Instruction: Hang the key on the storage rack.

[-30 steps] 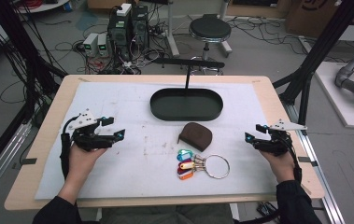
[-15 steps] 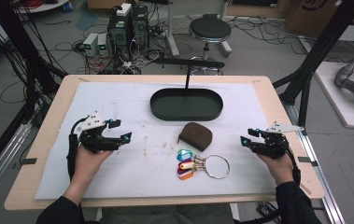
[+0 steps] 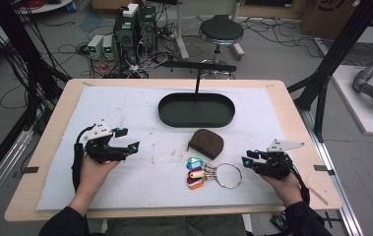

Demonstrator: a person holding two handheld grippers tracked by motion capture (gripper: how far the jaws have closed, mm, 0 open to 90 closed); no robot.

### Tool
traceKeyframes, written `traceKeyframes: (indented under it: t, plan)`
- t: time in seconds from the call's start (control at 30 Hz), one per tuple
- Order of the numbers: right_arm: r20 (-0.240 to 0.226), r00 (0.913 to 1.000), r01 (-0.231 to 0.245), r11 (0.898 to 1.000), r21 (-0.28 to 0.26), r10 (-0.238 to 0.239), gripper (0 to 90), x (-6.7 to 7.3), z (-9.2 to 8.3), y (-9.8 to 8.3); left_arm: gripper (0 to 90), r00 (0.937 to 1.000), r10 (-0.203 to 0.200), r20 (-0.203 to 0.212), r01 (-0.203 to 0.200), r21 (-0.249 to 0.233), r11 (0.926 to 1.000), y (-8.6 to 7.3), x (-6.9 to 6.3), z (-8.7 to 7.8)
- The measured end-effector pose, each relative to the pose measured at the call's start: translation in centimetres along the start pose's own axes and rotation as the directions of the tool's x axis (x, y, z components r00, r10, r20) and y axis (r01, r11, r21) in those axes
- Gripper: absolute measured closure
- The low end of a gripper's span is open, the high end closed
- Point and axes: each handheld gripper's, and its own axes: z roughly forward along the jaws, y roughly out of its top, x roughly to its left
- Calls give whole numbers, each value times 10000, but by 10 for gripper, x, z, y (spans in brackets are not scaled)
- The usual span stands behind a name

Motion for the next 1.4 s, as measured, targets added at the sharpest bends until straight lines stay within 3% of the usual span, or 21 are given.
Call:
traceKeyframes:
  t: [0.27,0.4,0.57,0.63,0.73,0.87,1.0,1.1,1.13,1.2,1.4]
  plan:
    - [-22,9992,408,9972,633,-408,687,10,14,-4,282,10000,34,-40,-34,125,9999,-2,-1,1]
    - [58,9975,692,9904,1193,-704,711,14,24,-6,282,10000,27,-39,-26,207,9998,-3,-1,2]
    - [48,9948,999,9839,1483,-1017,749,17,29,-8,282,10000,20,-42,-19,222,9998,-3,-1,2]
    - [81,9960,867,9848,1504,-890,766,17,29,-8,282,10000,23,-38,-22,233,9997,-4,-1,2]
    - [132,9964,814,9858,1471,-842,860,15,29,-8,282,10000,49,-35,-48,309,9995,-4,-1,2]
    - [157,9961,837,9853,1488,-870,869,16,29,-7,282,10000,38,-64,-36,346,9994,-4,-2,3]
    - [169,9972,699,9876,1407,-729,877,14,29,-6,282,10000,48,-61,-46,341,9994,-4,-2,2]
    - [195,9978,607,9927,1039,-630,879,13,27,-3,282,10000,33,-68,-31,331,9994,-4,-2,2]
    - [137,9990,425,9972,612,-435,880,12,24,-1,282,10000,22,-67,-19,338,9994,-5,-2,2]
    - [93,9996,268,9992,293,-270,880,12,22,1,282,10000,-4,-79,6,341,9994,-5,-2,2]
    - [-452,9984,-366,9985,-397,348,880,12,20,5,282,10000,31,-54,-30,344,9994,-5,-3,2]
